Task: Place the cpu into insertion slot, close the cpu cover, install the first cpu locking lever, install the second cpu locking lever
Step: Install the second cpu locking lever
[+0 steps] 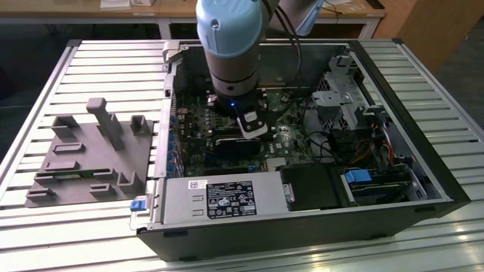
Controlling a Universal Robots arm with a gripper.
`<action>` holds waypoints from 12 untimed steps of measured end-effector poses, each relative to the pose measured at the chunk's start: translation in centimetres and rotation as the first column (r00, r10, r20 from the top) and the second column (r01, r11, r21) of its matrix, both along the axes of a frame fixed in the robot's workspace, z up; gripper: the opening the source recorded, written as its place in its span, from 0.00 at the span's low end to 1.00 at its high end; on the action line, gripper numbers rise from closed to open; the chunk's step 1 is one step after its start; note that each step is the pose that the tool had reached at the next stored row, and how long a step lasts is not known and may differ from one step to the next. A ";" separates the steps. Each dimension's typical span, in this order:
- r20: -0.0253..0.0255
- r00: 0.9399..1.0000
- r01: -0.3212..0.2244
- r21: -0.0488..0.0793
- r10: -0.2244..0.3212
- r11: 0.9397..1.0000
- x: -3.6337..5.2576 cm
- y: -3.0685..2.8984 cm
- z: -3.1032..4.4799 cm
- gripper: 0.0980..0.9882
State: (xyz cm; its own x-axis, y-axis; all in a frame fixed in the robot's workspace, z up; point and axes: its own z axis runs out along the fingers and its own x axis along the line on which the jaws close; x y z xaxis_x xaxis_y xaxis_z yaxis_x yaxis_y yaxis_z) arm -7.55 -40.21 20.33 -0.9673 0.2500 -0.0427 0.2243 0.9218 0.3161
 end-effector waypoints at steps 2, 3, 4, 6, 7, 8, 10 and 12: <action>-0.001 1.000 0.000 -0.001 0.000 1.000 0.51 0.05 0.01 0.00; -0.001 1.000 0.000 -0.002 0.000 1.000 0.75 0.10 0.00 0.00; -0.001 1.000 0.000 -0.004 0.000 1.000 0.95 0.17 0.01 0.00; -0.001 1.000 0.000 -0.012 0.000 1.000 1.23 0.36 0.01 0.00; -0.001 1.000 0.000 -0.019 0.000 1.000 1.32 0.49 0.01 0.00; -0.001 1.000 0.000 -0.027 0.000 1.000 1.38 0.65 0.00 0.00; -0.001 1.000 0.000 -0.043 0.000 0.999 1.47 1.08 0.00 0.00; -0.001 1.000 0.000 -0.056 0.000 0.998 1.51 1.64 0.00 0.00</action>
State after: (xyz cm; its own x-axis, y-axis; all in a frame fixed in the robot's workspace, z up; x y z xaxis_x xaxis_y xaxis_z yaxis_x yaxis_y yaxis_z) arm -6.03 -38.57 20.33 -0.9673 0.2474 -0.0557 0.2248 0.9382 0.2633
